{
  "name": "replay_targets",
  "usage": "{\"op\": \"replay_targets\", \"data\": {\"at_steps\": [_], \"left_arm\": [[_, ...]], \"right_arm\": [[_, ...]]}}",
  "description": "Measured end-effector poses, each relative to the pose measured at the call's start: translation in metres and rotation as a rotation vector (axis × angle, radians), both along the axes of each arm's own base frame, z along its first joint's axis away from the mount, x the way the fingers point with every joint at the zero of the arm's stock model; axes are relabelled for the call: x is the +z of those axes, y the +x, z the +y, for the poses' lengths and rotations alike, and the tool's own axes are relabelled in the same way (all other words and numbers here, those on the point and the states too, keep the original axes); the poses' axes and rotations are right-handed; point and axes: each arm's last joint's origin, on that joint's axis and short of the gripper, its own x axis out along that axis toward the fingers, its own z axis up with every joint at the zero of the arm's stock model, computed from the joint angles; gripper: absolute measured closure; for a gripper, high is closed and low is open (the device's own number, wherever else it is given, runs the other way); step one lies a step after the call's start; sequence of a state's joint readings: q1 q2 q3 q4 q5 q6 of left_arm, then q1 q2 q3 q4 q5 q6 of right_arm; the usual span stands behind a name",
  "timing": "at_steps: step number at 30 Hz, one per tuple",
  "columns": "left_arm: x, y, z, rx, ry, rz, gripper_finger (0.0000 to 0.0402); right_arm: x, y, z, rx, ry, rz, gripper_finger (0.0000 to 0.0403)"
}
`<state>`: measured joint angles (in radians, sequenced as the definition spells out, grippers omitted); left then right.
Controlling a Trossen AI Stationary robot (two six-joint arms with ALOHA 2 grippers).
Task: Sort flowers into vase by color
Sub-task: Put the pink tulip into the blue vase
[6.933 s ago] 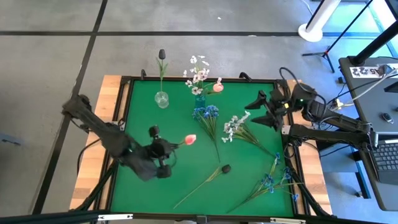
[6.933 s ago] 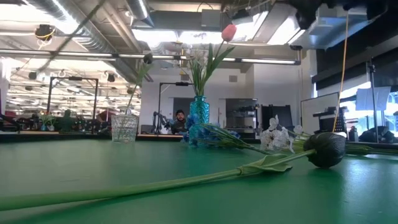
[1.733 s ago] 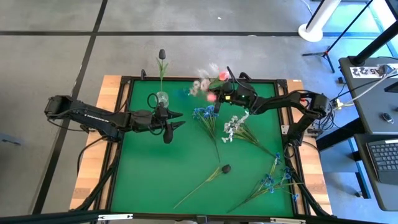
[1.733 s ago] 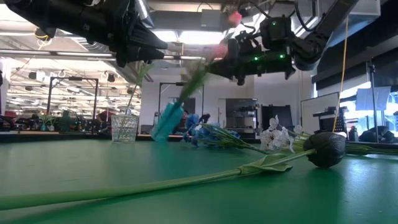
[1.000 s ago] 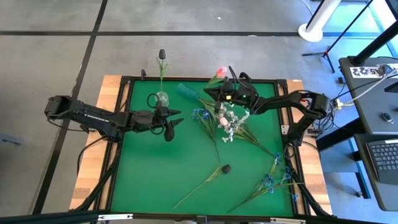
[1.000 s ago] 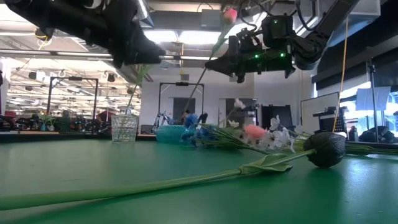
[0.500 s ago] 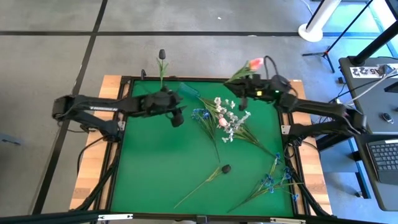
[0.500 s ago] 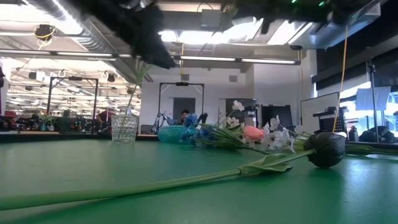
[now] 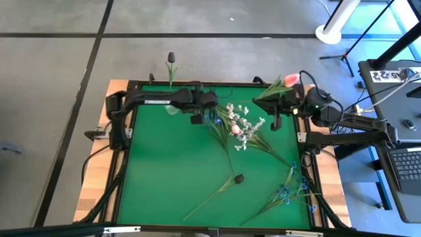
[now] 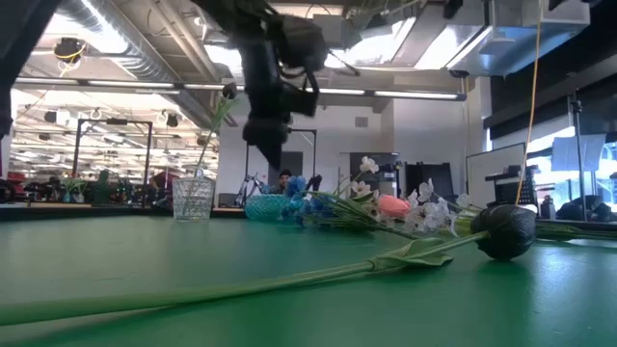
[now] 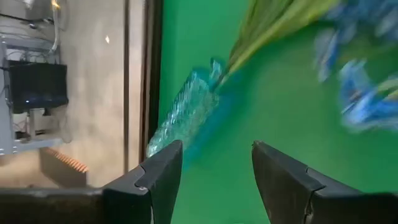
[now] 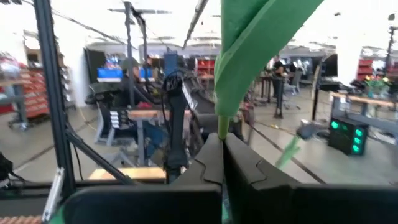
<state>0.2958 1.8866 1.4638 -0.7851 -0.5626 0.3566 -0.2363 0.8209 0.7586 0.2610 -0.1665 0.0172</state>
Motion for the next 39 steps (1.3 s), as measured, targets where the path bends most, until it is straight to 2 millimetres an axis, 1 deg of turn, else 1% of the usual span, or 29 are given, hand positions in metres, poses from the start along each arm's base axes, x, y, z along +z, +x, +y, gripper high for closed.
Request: {"op": "replay_targets", "data": {"at_steps": [3,7,12,15,18,21,28,31,33,39], "left_arm": [[-0.004,0.006,0.019,-0.021,0.001,0.051,0.0212],[-0.003,0.004,0.039,-0.072,-0.022,0.080,0.0212],[-0.005,-0.002,0.056,-0.165,-0.086,0.108,0.0212],[-0.005,-0.006,0.064,-0.206,-0.085,0.140,0.0209],[-0.006,-0.008,0.072,-0.232,-0.071,0.152,0.0195],[-0.013,-0.007,0.076,-0.237,-0.085,0.156,0.0176],[-0.044,0.001,0.077,-0.264,-0.114,0.244,0.0136],[-0.054,0.003,0.078,-0.264,-0.107,0.285,0.0131],[-0.057,0.003,0.079,-0.264,-0.108,0.294,0.0130],[-0.077,0.006,0.081,-0.241,-0.123,0.330,0.0132]], "right_arm": [[-0.002,0.001,0.003,-0.020,-0.004,0.026,0.0403],[-0.006,0.002,0.004,-0.025,-0.003,0.058,0.0403],[-0.009,0.003,0.004,-0.029,0.003,0.089,0.0403],[-0.010,0.003,0.004,-0.029,0.001,0.105,0.0403],[-0.012,0.003,0.004,-0.030,-0.015,0.123,0.0403],[-0.013,0.003,0.004,-0.031,-0.027,0.138,0.0403],[-0.015,0.003,0.004,-0.028,-0.038,0.154,0.0403],[-0.016,0.003,0.004,-0.028,-0.035,0.171,0.0403],[-0.016,0.003,0.004,-0.028,-0.035,0.171,0.0403],[-0.016,0.003,0.004,-0.028,-0.035,0.169,0.0403]]}}
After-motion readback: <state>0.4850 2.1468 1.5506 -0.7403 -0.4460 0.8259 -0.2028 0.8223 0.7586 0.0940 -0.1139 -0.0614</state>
